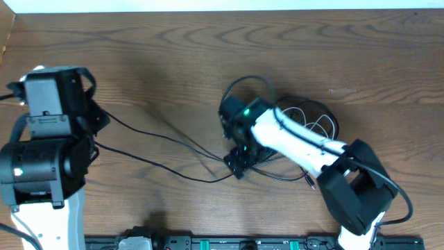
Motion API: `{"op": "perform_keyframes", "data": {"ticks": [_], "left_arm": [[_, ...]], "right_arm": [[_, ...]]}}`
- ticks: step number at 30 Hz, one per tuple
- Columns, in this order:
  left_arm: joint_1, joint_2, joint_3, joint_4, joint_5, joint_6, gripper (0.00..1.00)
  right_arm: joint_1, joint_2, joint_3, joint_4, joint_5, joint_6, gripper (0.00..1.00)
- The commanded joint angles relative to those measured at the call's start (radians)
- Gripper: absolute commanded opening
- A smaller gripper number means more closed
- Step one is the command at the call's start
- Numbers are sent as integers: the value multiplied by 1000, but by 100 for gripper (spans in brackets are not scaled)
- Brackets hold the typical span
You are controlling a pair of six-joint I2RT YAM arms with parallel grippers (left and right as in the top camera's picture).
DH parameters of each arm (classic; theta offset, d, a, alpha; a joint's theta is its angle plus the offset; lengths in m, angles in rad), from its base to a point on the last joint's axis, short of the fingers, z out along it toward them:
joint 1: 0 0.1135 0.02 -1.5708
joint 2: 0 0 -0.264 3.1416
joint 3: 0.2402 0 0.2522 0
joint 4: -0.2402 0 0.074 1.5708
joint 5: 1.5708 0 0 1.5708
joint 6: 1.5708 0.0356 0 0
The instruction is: Untangle cables
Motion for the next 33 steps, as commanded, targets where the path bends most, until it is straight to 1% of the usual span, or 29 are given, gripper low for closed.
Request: {"op": "perform_keyframes", "data": {"ticks": [1, 6, 7, 8, 9, 10, 11, 12, 14, 16, 17, 18, 19, 20, 22, 27, 30, 33], "left_arm": [[43, 1, 11, -2, 65, -18, 8], [51, 1, 11, -2, 75, -15, 8], [51, 1, 11, -1, 75, -15, 8], [51, 1, 11, -2, 75, -15, 8], [51, 1, 11, -1, 75, -15, 8], [51, 1, 11, -1, 75, -15, 8], [51, 1, 11, -1, 75, -15, 8], [51, 1, 11, -1, 75, -16, 8], [51, 2, 11, -1, 75, -16, 8], [50, 2, 11, -1, 76, -16, 8], [51, 2, 11, -1, 76, -16, 8], [50, 2, 11, -1, 76, -16, 8], [50, 2, 11, -2, 76, -16, 7], [50, 2, 11, -2, 77, -16, 7], [50, 2, 11, -5, 80, -16, 8], [50, 2, 11, -5, 90, -16, 8], [50, 3, 11, -5, 91, -16, 8], [50, 6, 11, -5, 91, -16, 8]], "right_arm": [[33, -1, -47, 48, 171, -33, 96], [46, -1, -91, 114, 209, -39, 89], [45, -1, -102, 127, 209, -40, 84], [43, -1, -114, 137, 209, -49, 73], [41, -1, -124, 143, 208, -51, 68], [39, -1, -137, 146, 207, -51, 67], [39, -1, -155, 151, 204, -51, 72], [39, -1, -171, 156, 204, -51, 74], [39, -1, -184, 158, 204, -51, 75], [39, -1, -192, 159, 205, -51, 74], [39, -1, -192, 159, 205, -51, 71], [39, -1, -192, 168, 206, -51, 57], [39, -1, -192, 177, 206, -51, 41], [39, -1, -192, 187, 205, -50, 31], [39, -1, -190, 208, 205, -43, 2], [31, -2, -124, 211, 205, 5, 1], [14, -11, -12, 152, 205, 33, 1], [-7, -37, 145, 45, 225, 33, 1]]}}
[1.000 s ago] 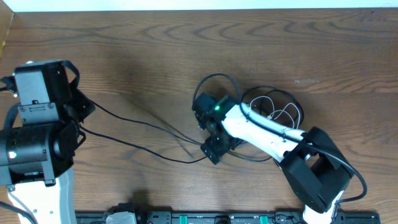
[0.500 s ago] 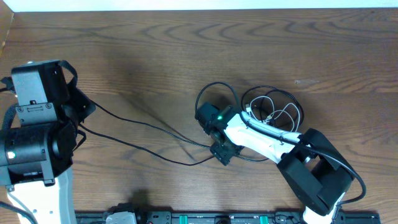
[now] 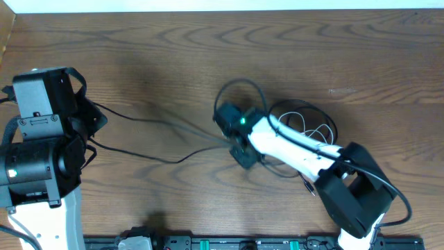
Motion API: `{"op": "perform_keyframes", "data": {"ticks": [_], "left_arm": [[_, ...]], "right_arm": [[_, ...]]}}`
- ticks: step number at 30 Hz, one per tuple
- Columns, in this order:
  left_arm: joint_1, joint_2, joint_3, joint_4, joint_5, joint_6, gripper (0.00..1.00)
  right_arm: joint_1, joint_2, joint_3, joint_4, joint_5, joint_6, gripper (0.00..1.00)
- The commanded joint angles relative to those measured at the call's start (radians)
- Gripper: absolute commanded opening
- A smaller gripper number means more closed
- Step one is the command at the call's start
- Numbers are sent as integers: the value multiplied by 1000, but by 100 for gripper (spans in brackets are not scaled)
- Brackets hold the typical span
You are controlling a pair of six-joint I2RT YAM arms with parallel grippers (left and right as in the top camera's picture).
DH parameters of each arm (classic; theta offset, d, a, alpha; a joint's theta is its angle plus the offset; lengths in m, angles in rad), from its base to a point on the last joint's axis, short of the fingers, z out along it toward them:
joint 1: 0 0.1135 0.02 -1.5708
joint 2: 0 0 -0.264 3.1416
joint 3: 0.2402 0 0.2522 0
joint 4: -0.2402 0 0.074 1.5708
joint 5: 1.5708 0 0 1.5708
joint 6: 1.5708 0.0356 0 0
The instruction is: Untangle cables
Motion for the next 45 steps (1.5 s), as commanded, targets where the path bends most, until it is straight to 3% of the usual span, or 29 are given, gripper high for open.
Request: {"op": "perform_keyframes", "data": {"ticks": [1, 8, 15, 24, 31, 40, 42, 43, 45], "left_arm": [[4, 7, 11, -3, 2, -13, 8], [4, 21, 11, -5, 7, -13, 8], [4, 24, 10, -6, 28, -13, 8], [4, 27, 10, -6, 28, -13, 8], [4, 27, 10, -6, 28, -13, 8], [4, 27, 10, -6, 28, -13, 8], [4, 27, 10, -6, 28, -13, 8], [4, 27, 10, -6, 28, -13, 8], [4, 27, 10, -6, 28, -13, 8]], "right_arm": [[-32, -38, 198, -78, 41, 32, 1], [-117, -116, 660, -324, 127, 43, 1], [-226, -229, 927, -346, 162, 44, 1], [-349, -325, 952, -372, 157, 155, 1], [-353, -269, 929, -367, -14, 126, 1], [-353, -98, 929, -23, -142, 162, 2], [-352, -32, 929, 14, -175, 193, 29], [-353, 2, 929, 14, -202, 204, 52], [-352, 70, 929, -15, -277, 204, 89]]}}
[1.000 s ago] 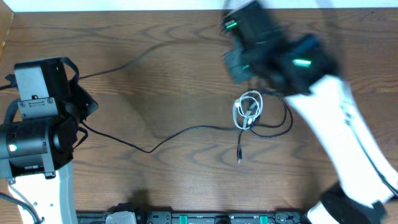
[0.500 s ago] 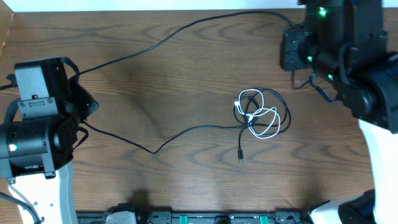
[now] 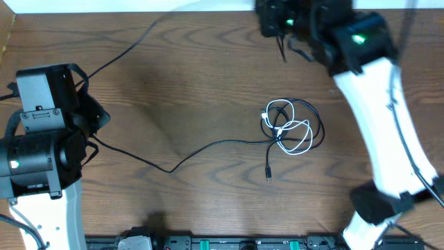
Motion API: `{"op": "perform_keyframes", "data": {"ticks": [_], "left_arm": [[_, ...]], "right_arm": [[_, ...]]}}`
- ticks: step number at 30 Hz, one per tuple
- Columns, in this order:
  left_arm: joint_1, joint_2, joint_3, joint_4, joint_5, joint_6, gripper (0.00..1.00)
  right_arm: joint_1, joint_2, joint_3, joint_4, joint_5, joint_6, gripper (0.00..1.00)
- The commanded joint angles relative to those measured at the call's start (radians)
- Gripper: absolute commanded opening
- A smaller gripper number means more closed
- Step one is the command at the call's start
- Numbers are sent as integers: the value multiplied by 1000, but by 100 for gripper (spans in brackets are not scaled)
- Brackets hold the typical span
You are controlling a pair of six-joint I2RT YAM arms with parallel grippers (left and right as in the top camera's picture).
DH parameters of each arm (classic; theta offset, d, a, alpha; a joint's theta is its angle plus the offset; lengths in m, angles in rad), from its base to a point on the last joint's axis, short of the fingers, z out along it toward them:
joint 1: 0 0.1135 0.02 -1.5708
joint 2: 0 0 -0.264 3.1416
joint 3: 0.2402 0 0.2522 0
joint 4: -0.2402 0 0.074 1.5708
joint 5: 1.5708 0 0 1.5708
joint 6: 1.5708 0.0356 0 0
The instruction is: Untangle cables
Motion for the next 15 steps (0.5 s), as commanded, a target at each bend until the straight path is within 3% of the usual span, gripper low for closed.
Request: {"op": "perform_keyframes", "data": {"ticks": [1, 4, 10, 15], "left_arm": [[4, 5, 10, -3, -2, -13, 8], [4, 5, 10, -3, -2, -13, 8], [4, 17, 10, -3, -2, -13, 8], [4, 38, 10, -3, -2, -13, 8]], "right_arm": [[-1, 119, -3, -49, -143, 29, 99], [1, 198, -3, -134, -239, -48, 99], [6, 220, 0, -282, -211, -113, 99], [36, 205, -1, -528, -250, -385, 99]]}}
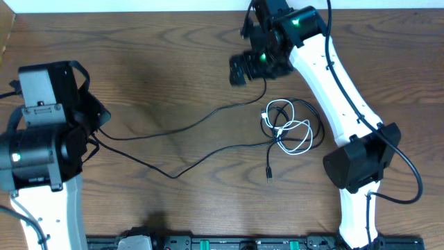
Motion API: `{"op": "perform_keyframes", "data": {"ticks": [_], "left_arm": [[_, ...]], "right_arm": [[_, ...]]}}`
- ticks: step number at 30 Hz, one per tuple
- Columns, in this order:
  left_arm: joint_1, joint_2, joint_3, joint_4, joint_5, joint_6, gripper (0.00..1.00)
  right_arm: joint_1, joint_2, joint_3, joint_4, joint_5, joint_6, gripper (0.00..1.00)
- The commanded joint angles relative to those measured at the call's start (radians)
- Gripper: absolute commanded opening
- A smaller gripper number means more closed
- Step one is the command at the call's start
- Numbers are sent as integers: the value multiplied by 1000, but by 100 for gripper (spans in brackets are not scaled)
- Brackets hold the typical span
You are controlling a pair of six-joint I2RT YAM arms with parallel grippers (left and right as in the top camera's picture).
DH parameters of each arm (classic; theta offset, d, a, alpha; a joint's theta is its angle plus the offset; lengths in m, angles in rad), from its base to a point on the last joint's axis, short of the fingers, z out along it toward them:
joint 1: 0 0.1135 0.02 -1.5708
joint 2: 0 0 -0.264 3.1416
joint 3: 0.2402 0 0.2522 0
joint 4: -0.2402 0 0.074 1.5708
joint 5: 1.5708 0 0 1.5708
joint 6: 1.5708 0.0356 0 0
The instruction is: Untangle cables
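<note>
A long black cable (182,130) crosses the table in two runs. Both runs meet under my left gripper (94,130) at the left, whose fingers are mostly hidden by the arm. The upper run rises at the right to my right gripper (241,69), which hangs over the far middle of the table and looks shut on it. The lower run ends in a free plug (268,177). A white cable (293,129) lies coiled beside it, touching the black one at the coil's left edge.
The right arm (333,76) reaches from the front right across the white coil. The left arm's body (41,146) fills the left edge. A rail of equipment (208,244) lines the front edge.
My right gripper came down and left from the far edge. The black run it holds, then stretched toward the far left, now sags across the table's middle. The white coil stayed put.
My right gripper was first down in the tangle of black and white cable at the middle. It then sat there with the black loop shifted left. Later it was high at the far edge, black cable drawn out, white coil left alone. Now it is lower.
</note>
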Motion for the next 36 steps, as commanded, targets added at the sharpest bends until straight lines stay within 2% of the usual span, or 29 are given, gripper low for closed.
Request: {"op": "perform_keyframes", "data": {"ticks": [1, 4, 7, 10, 15, 17, 18, 20, 25, 31, 34, 35, 36], "left_arm": [[4, 16, 10, -3, -2, -13, 8], [4, 23, 10, -3, -2, -13, 8], [4, 26, 10, -3, -2, -13, 8], [4, 26, 10, -3, -2, -13, 8], [4, 26, 10, -3, -2, -13, 8], [4, 26, 10, -3, -2, -13, 8], [4, 26, 10, -3, -2, -13, 8], [4, 26, 10, -2, -2, -13, 8], [4, 26, 10, 3, -2, -13, 8], [4, 26, 10, 5, -2, -13, 8], [4, 26, 10, 5, -2, -13, 8], [4, 26, 10, 5, -2, -13, 8], [4, 26, 10, 5, -2, -13, 8]], "right_arm": [[39, -40, 15, -114, -18, -227, 99], [71, -34, -15, -206, 19, -299, 99], [111, -34, -90, -201, 26, -365, 99], [161, -34, -196, -143, 142, -426, 94], [220, -34, -388, 21, 373, -421, 87], [228, -34, -447, 69, 389, -422, 70], [228, -34, -472, 91, 388, -422, 64], [228, -34, -522, 148, 379, -421, 64], [227, -34, -649, 288, 362, -425, 71], [228, -34, -777, 399, 362, -426, 68], [228, -34, -810, 433, 362, -426, 58], [227, -34, -815, 439, 362, -426, 52], [227, -34, -816, 441, 362, -426, 42]]}}
